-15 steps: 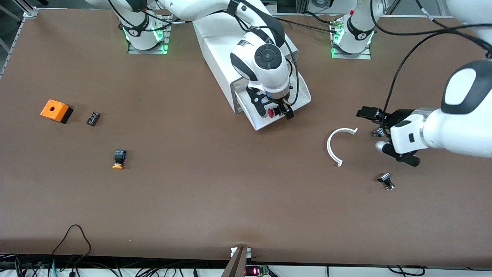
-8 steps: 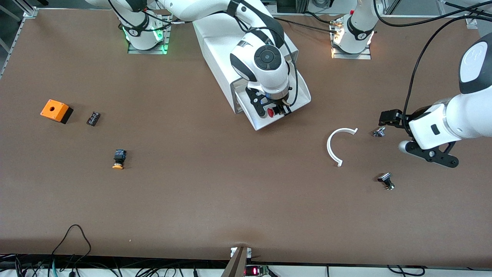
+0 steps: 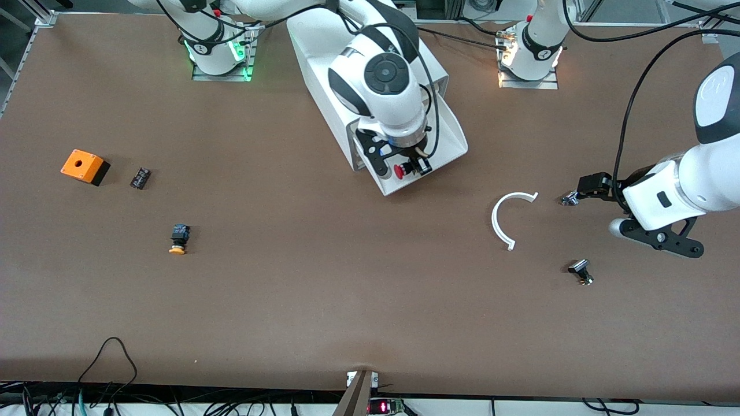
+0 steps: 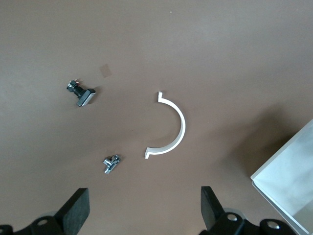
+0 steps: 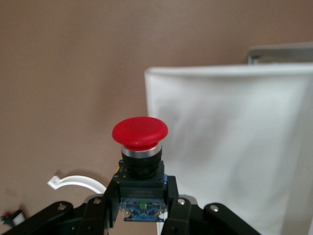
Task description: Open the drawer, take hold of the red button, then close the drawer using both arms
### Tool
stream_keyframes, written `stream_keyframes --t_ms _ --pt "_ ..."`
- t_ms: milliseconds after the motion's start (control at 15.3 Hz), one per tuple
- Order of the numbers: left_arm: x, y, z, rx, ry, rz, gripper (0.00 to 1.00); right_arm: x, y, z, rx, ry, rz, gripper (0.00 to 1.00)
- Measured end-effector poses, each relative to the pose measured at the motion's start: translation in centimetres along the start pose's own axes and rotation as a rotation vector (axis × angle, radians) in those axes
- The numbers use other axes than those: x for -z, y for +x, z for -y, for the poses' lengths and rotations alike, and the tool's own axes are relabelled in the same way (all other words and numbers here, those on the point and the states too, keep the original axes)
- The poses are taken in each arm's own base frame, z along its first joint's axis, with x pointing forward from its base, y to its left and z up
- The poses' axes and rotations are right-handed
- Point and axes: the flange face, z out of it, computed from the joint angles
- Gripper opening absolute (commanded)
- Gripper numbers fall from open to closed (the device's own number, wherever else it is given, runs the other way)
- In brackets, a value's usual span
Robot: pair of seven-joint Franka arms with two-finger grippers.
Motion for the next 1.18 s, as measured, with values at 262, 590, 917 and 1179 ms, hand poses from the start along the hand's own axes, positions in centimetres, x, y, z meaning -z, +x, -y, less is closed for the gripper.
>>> stream_keyframes --t_ms 262,590,917,1179 --pt "0.0 0.1 -0.3 -0.005 0.001 0.000 1.00 3.7 6.4 1.4 0.248 -0.021 -0.018 0.00" --pt "0.0 0.1 -0.8 -0.010 0.001 0.000 1.00 7.6 17.9 2.0 0.614 -0.115 -0.013 0.00" --pt "0.0 0.1 -0.8 0.005 0.001 0.001 1.00 10.6 29.5 0.7 0.922 -0.150 0.016 0.00" --pt "-0.3 0.0 -1.5 0.073 0.000 0.025 1.00 10.1 39.2 -1.9 1.057 -0.185 0.065 0.00"
